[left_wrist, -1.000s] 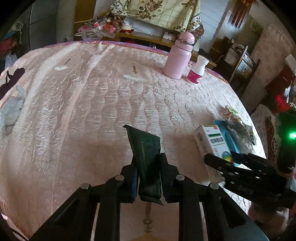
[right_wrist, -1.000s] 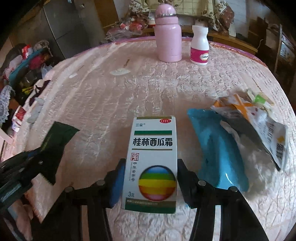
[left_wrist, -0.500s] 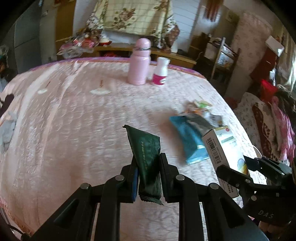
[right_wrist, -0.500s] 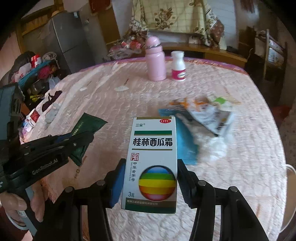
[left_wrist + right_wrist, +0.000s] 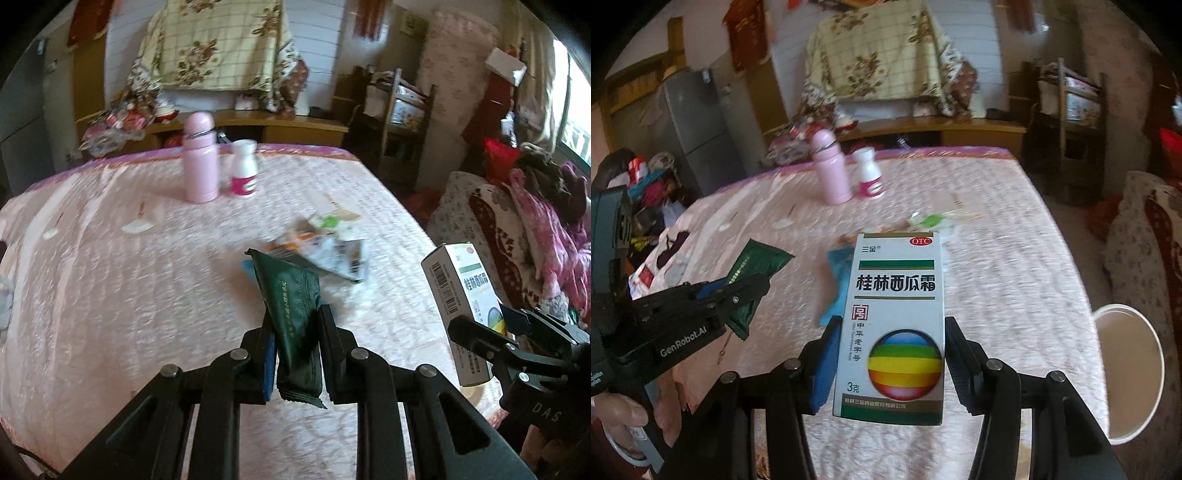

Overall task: Collect trash
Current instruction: 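Carry box and tube over the cream bucket and open both tools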

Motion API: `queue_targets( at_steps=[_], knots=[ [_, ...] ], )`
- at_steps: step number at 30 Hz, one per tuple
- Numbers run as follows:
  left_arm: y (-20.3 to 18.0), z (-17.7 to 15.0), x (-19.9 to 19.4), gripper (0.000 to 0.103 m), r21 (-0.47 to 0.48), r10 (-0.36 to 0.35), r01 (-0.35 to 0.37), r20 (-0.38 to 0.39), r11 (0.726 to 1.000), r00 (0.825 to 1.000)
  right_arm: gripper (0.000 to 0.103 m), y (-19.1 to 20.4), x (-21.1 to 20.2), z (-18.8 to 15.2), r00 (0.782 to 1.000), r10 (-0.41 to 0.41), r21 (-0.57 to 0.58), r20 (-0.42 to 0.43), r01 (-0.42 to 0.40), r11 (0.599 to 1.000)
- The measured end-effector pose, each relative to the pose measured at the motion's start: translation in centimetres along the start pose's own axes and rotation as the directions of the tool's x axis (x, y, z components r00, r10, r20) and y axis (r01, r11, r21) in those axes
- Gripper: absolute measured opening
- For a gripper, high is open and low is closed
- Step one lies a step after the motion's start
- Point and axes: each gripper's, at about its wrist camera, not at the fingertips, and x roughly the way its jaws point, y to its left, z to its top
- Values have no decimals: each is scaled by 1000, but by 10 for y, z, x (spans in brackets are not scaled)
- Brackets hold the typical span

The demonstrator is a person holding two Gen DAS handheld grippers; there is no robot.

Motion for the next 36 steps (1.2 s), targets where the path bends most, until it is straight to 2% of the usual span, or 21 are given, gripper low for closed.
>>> queue_targets(
  at_steps=[13,23,28,36],
  knots=[
    [-90,13,21,22,113,-86,86,-10,990,996,56,-71,-40,-7,992,-118,102,53,112,988],
    [-158,15,46,22,185,-145,151,-46,971,988,56,-140,-63,-23,975,-215,222,50,199,954],
    [-188,16,59,22,200,-200,211,-75,957,977,56,-178,-76,-31,963,-268,283,38,247,927],
    [-225,17,85,22,187,-280,306,-151,934,948,56,-232,-82,-45,942,-337,358,1,314,879]
  ],
)
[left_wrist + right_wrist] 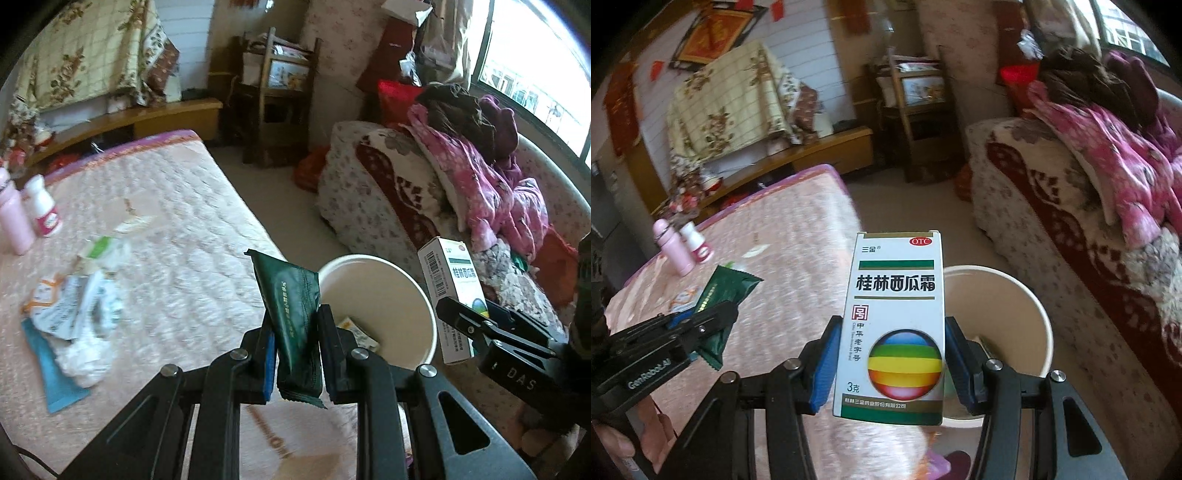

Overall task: Collect trash
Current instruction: 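Carry box and tube over the cream bucket and open both tools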

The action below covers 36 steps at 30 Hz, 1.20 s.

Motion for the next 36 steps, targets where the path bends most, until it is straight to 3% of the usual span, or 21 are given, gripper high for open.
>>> queue_targets(
  at_steps=[12,34,36],
  knots=[
    [-34,8,45,22,33,-24,26,-62,999,998,56,-40,28,-5,997,-40,65,-64,44,997],
    [-49,10,84,22,51,-71,76,-97,996,993,56,-63,60,0,990,-83,118,-110,96,988],
    [-51,10,86,26,49,-80,85,-99,995,992,58,-66,62,0,990,-90,129,-109,104,986]
  ],
)
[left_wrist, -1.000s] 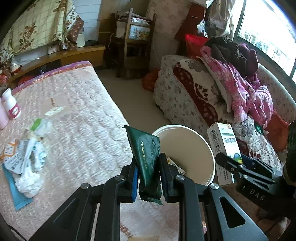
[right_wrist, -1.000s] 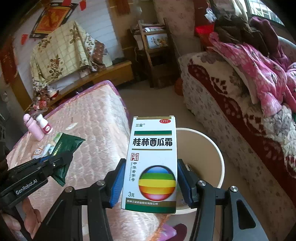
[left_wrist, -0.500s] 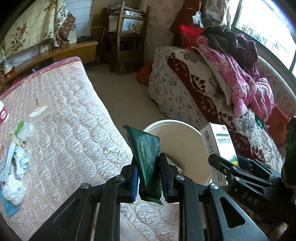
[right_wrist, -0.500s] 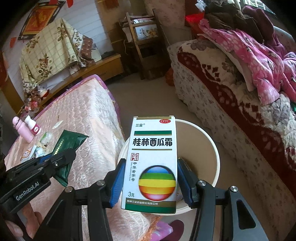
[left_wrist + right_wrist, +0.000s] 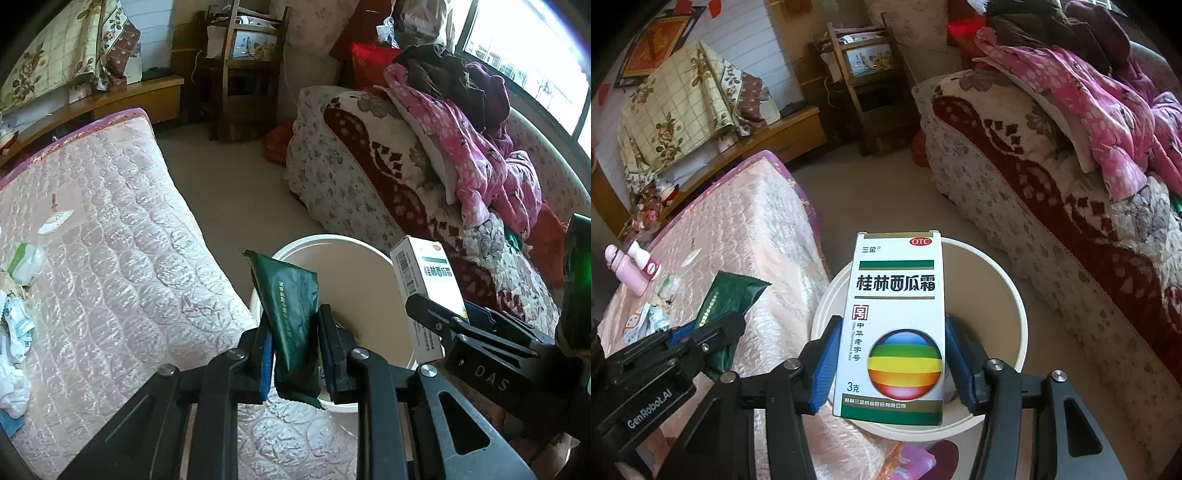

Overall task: Collect trash
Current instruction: 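Carry box and tube over the cream bucket and open both tools, then move both tools back over the blue wrapper and tissue on the bed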

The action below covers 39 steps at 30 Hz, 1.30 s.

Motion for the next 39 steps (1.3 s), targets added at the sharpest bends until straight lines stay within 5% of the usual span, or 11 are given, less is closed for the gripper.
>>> queue_targets(
  at_steps=[6,23,39],
  knots=[
    [-1,-3,-3,58,-8,-34,34,19,999,999,70,-9,2,-1,1000,-23,57,5,23,998],
    [22,-15,-49,59,8,91,-92,99,996,991,70,15,-8,-9,1000,-5,9,21,5,1000],
    [71,-30,-108,69,-94,165,-150,179,984,970,70,67,-42,-9,993,23,-72,118,-14,997]
  ],
)
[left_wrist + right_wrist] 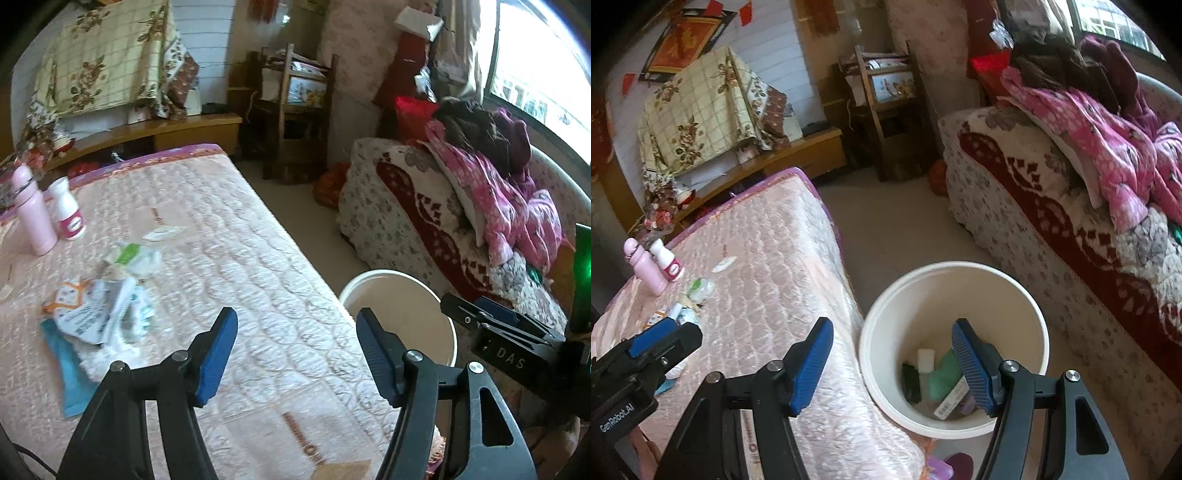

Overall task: Collect trash
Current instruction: 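Move both tools back over the blue wrapper and tissue on the bed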

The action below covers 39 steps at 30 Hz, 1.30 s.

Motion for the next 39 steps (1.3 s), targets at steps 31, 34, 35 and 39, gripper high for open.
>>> queue_targets(
  at_steps=[31,34,35,39],
  knots=[
    [188,-46,-104,75,-182,266,-260,8,948,964,72,192,-5,-33,971,230,-291,-66,-239,926],
    [208,-57,-103,75,-207,273,-272,-25,940,962,72,208,3,-36,960,260,-303,-102,-279,911],
    [215,-60,-101,75,-224,270,-271,-37,936,962,72,213,7,-36,956,270,-304,-116,-293,907],
    [234,-64,-83,75,-299,218,-235,-87,925,972,72,229,21,-41,948,273,-309,-165,-313,898]
  ],
)
